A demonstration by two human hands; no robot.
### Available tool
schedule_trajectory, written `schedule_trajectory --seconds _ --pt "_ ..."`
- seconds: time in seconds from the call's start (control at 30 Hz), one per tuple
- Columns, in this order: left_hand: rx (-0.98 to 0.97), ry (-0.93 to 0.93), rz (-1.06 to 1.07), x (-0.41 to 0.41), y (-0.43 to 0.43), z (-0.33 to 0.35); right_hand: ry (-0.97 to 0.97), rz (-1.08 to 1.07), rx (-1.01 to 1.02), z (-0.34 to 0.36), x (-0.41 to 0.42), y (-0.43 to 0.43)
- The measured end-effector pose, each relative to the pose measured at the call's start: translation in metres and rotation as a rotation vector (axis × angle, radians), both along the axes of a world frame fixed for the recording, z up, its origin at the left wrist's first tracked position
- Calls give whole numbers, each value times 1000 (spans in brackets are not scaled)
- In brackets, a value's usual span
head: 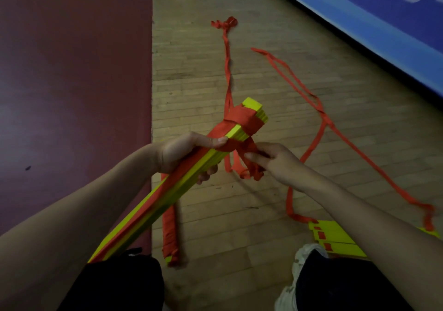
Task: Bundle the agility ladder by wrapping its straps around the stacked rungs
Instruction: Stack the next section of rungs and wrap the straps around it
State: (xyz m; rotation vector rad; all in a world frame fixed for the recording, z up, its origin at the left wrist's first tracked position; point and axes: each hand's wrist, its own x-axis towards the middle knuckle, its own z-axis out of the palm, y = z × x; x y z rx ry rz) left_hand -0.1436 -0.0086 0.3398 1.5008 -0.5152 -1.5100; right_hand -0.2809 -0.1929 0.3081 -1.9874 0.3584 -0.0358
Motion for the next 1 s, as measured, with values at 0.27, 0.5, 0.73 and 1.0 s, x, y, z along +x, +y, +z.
schedule_trajectory --seconds 0.27,0.5,0.73,1.0 --pt "12 -89 38 2 4 -3 32 55 214 12 -7 2" --pt "43 -133 49 2 4 -2 134 111 288 16 -8 1" --pt "54 -239 116 -3 0 -3 150 15 169 17 -7 6" --pt "17 -681 181 -18 -16 -16 -6 -77 -51 24 -3 21"
